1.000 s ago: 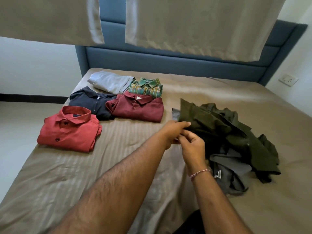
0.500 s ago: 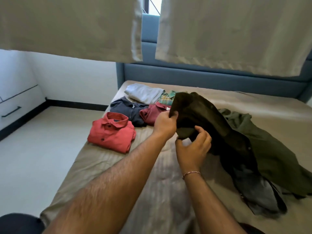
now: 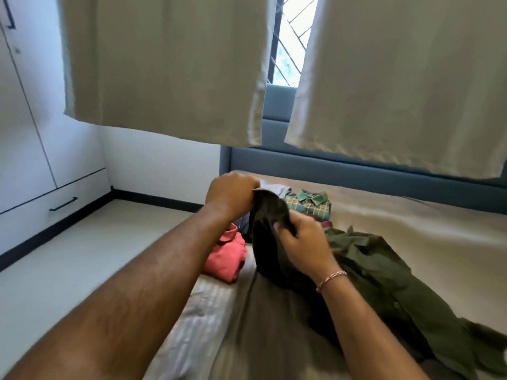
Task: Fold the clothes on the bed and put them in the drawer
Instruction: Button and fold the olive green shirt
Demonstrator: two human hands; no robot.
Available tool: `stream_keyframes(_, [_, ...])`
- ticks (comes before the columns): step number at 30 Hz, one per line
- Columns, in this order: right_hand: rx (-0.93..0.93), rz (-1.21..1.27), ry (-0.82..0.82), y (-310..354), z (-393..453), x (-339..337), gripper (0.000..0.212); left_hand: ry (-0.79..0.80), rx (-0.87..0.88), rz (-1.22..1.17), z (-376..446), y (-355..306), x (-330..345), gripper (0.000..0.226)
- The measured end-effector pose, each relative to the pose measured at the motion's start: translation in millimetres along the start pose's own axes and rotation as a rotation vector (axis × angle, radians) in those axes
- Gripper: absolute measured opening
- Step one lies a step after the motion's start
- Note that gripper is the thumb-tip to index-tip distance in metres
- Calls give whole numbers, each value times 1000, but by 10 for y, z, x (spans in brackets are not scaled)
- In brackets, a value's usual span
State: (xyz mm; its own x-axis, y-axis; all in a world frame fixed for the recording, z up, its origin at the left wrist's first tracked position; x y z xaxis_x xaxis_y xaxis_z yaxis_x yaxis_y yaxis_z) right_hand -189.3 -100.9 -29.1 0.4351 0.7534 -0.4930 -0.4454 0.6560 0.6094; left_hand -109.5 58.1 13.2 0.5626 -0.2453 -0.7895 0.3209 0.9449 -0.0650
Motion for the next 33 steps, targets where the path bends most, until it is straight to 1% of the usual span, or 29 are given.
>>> stream_keyframes(1, [-4,34,69,19,-100,178,20,84,-136,-113,-127,140,118,22])
stream_keyframes(2, [-12,43,142,42,-226,350,26,163,-267,-352,-281,259,295,22])
stream_keyframes(3, [-20,50,225,25,-331,508,28,244,-438,-661,-422,312,444,23])
stream_keyframes(4, [-35,23,324,6,-511,729,24,332,-641,-924,-678,409,632,24])
stream_keyframes(5, [-48,-10,403,-62,-650,906,19,422,-832,-1093,-924,439,778,23])
stream_keyframes(6, [-44,-41,469,-130,-819,1079,19,519,-946,-1153,-1196,486,939,24])
stream_keyframes(7, [-28,-56,518,-214,-963,1209,22,621,-976,-1121,-1424,490,1053,27])
stream_keyframes(9, [-2,-66,677,-343,-1271,1490,24,783,-852,-829,-1834,563,1295,35])
stream_keyframes(11, [-3,-103,907,-420,-1576,1688,24,842,-778,-650,-2127,605,1495,28])
stream_keyframes(12, [24,-110,998,-480,-1699,1752,26,828,-773,-642,-2224,634,1587,19])
stream_keyframes(13, [61,-92,1024,-524,-1749,1785,26,813,-771,-680,-2294,645,1636,8])
stream_keyframes(14, [95,-50,982,-549,-1722,1787,22,799,-772,-738,-2331,643,1676,10])
stream_keyframes(16, [98,28,739,-595,-1477,1743,13,763,-830,-846,-2385,679,1733,21])
stream_keyframes(18, [28,9,467,-604,-1151,1639,20,677,-939,-910,-2405,731,1718,30])
stream_keyframes(19, [-10,-29,384,-594,-1005,1611,27,633,-982,-951,-2392,737,1701,32])
stream_keyframes(20, [-44,-92,358,-578,-895,1607,37,587,-1001,-1010,-2365,697,1683,32])
stream_keyframes(21, [-96,-180,381,-544,-807,1656,49,539,-1018,-1076,-2311,689,1662,29])
stream_keyframes(22, [-163,-294,437,-524,-746,1714,60,490,-1037,-1156,-2250,681,1634,25])
stream_keyframes(23, [-224,-390,505,-508,-712,1766,66,471,-1016,-1208,-2175,654,1557,23])
stream_keyframes(24, [-281,-436,566,-475,-654,1834,67,487,-949,-1241,-2076,641,1492,22])
stream_keyframes(25, [-329,-445,610,-434,-598,1862,61,553,-806,-1189,-1975,624,1432,22])
stream_keyframes(27, [-348,-426,664,-402,-428,1871,38,725,-414,-843,-1789,617,1277,34])
stream_keyframes(28, [-324,-433,707,-400,-351,1861,28,761,-263,-653,-1708,641,1224,42])
stream_keyframes(29, [-299,-436,760,-383,-293,1847,25,751,-180,-505,-1602,686,1131,51])
stream_keyframes(31, [-277,-427,819,-260,-177,1780,30,641,-104,-354,-1287,738,860,60])
stream_keyframes(32, [-286,-444,802,-173,-103,1730,33,590,-68,-294,-1131,733,725,57])
stream_keyframes(33, [-294,-479,764,-107,10,1672,33,562,-32,-206,-971,735,594,49])
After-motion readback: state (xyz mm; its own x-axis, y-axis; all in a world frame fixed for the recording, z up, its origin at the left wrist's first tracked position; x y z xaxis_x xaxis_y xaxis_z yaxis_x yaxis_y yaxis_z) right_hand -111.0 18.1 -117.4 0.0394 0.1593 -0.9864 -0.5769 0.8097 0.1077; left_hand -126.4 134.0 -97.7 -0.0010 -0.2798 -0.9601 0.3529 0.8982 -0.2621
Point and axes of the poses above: each hand's wrist, its own z-axis towards the middle knuckle, its own x-axis out of the palm, y = z × x, the point moved 9 cm from there along z, towards the middle knuckle, and after that the axes turned 9 degrees about -y, right-handed, at the moved point
